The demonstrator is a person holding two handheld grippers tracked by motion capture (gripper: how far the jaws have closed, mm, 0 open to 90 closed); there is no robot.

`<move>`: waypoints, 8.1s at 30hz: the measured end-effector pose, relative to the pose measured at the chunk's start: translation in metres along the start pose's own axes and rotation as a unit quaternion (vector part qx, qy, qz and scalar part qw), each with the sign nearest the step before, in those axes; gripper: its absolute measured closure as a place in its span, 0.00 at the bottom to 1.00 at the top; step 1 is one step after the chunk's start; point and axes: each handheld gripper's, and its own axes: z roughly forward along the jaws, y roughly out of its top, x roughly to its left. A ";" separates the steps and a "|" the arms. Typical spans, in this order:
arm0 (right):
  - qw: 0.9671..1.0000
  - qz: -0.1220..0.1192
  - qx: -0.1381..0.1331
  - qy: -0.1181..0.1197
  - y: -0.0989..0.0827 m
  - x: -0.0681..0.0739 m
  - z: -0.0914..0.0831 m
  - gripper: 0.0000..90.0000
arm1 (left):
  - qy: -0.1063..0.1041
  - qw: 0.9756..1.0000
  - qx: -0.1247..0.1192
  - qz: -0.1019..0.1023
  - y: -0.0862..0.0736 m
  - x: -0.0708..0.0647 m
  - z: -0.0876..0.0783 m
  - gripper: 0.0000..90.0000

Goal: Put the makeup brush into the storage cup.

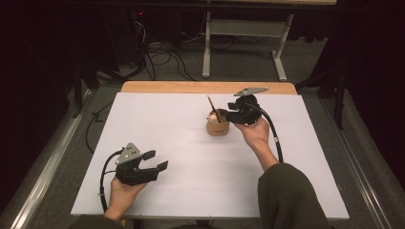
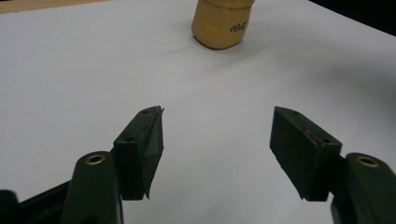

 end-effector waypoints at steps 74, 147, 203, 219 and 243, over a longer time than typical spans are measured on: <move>0.999 -0.001 -0.039 0.022 -0.026 -0.004 -0.066 0.58 | 0.002 1.000 -0.001 -0.003 0.000 0.000 0.000 0.39; 0.997 0.004 -0.076 0.021 -0.068 0.000 -0.110 0.58 | 0.001 1.000 -0.002 -0.006 0.000 0.000 0.000 0.39; 0.995 0.025 -0.088 0.045 -0.112 0.016 -0.125 0.58 | 0.001 1.000 -0.002 -0.005 0.000 0.000 0.000 0.39; 0.995 0.031 -0.082 0.045 -0.125 0.018 -0.125 0.57 | 0.001 1.000 -0.003 -0.006 0.000 0.000 0.000 0.39; 0.997 0.031 -0.071 0.027 -0.146 0.019 -0.119 0.56 | 0.000 1.000 -0.002 -0.004 0.000 0.000 0.000 0.39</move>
